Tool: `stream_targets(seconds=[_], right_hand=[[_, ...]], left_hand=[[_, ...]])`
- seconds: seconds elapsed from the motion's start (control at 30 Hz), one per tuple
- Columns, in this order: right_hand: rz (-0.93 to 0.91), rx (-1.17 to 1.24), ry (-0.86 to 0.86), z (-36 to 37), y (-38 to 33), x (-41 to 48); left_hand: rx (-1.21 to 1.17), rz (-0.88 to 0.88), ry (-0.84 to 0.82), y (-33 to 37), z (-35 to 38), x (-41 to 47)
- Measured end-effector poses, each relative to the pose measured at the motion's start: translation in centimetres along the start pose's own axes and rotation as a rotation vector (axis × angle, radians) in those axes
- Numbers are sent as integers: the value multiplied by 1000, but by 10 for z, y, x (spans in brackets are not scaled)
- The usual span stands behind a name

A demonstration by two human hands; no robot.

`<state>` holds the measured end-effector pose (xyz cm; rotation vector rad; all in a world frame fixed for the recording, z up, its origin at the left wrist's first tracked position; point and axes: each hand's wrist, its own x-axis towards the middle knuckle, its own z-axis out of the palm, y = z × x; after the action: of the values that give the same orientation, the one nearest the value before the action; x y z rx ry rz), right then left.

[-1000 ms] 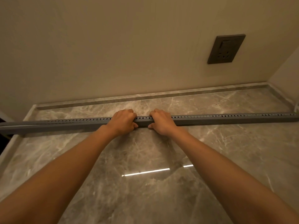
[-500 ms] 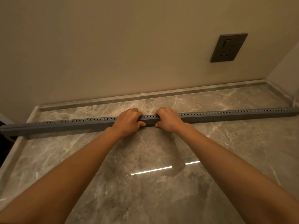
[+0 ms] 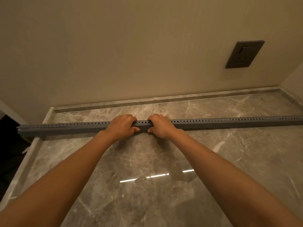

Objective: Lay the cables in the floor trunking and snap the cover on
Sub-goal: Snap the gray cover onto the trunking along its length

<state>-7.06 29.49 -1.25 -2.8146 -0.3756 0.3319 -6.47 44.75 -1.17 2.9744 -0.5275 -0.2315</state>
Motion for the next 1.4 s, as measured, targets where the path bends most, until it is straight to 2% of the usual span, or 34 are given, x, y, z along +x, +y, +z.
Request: stream_targets(seconds=[0.3, 0.57, 0.9, 1.13, 1.4], right_hand=[[-83, -84, 42, 1, 8, 0], [-111, -34, -48, -3, 13, 8], [-130, 23, -31, 4, -8, 11], [-121, 49, 28, 21, -53, 22], [-70, 56, 118, 33, -91, 28]], left_hand=[[85, -15, 13, 13, 0, 3], [-54, -94, -68, 12, -2, 5], [-119, -234, -98, -36, -14, -18], [-110, -179, -140, -76, -19, -31], [9, -37, 0, -93, -11, -36]])
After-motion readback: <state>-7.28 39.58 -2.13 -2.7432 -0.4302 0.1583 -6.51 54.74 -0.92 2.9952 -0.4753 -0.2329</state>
